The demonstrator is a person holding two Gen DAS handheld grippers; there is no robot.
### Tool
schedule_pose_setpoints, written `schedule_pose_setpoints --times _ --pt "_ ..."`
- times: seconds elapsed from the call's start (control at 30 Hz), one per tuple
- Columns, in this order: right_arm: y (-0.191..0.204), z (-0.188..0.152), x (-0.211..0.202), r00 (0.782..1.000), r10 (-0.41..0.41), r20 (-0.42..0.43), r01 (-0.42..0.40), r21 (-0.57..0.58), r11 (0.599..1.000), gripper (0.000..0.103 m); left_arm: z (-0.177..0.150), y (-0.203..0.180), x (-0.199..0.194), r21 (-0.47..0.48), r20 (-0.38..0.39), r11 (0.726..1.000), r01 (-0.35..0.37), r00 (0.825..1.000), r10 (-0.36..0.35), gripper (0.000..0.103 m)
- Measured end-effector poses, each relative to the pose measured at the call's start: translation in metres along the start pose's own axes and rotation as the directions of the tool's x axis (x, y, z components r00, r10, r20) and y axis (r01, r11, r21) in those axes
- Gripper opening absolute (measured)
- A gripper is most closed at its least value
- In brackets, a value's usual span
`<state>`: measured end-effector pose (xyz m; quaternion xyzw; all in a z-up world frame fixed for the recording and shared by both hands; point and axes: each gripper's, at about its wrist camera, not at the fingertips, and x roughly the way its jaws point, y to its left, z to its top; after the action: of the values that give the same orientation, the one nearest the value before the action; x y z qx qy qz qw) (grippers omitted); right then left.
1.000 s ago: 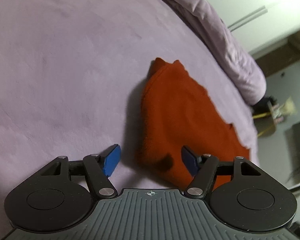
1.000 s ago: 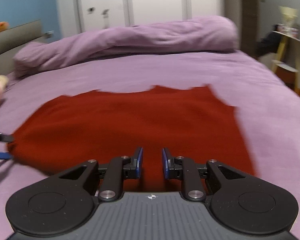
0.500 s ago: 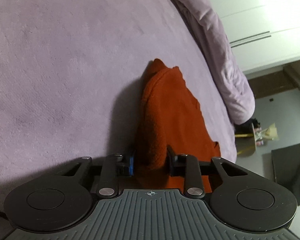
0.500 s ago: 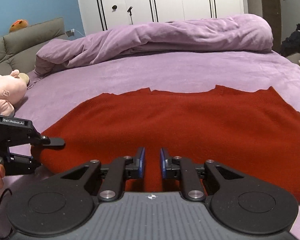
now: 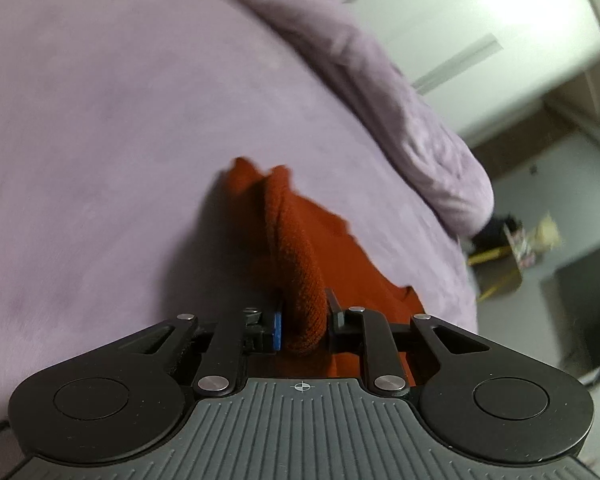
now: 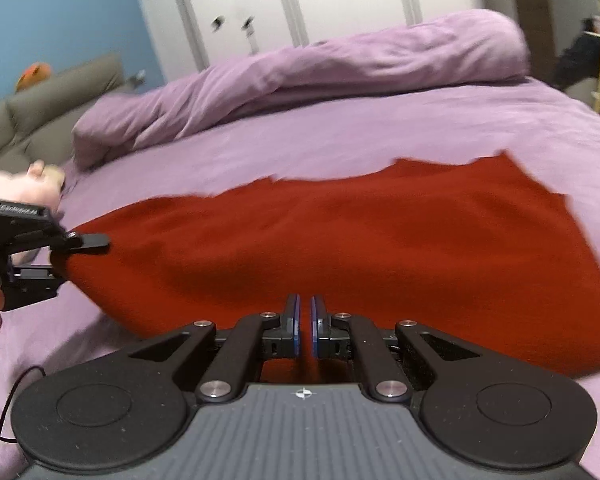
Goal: Fold small clothes
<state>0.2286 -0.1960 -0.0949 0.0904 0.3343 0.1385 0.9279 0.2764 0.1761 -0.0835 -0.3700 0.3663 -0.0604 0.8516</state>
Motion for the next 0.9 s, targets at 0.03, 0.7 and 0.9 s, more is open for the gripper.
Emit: schedule_pose_setpoints --times 0.03,0.7,0.9 --pt "-0.008 0.001 -0.006 1.000 -0.009 0.015 0.009 0.019 1.000 0.005 -0.001 -0.018 0.000 0.065 0.002 0.998 -0.001 1.000 0.000 0.021" --pt "-0.088 0.008 -0.040 0.994 -0.096 0.047 0.085 0.203 0.975 0.006 -0.121 -0.143 0.058 0.478 -0.243 0.864 0.157 0.969 -0.041 0.046" --pt "-0.049 0.024 -0.021 0.997 0.042 0.062 -0.049 0.123 0.991 0.006 -0.098 -0.124 0.037 0.466 -0.064 0.884 -0.041 0.995 0.080 0.052"
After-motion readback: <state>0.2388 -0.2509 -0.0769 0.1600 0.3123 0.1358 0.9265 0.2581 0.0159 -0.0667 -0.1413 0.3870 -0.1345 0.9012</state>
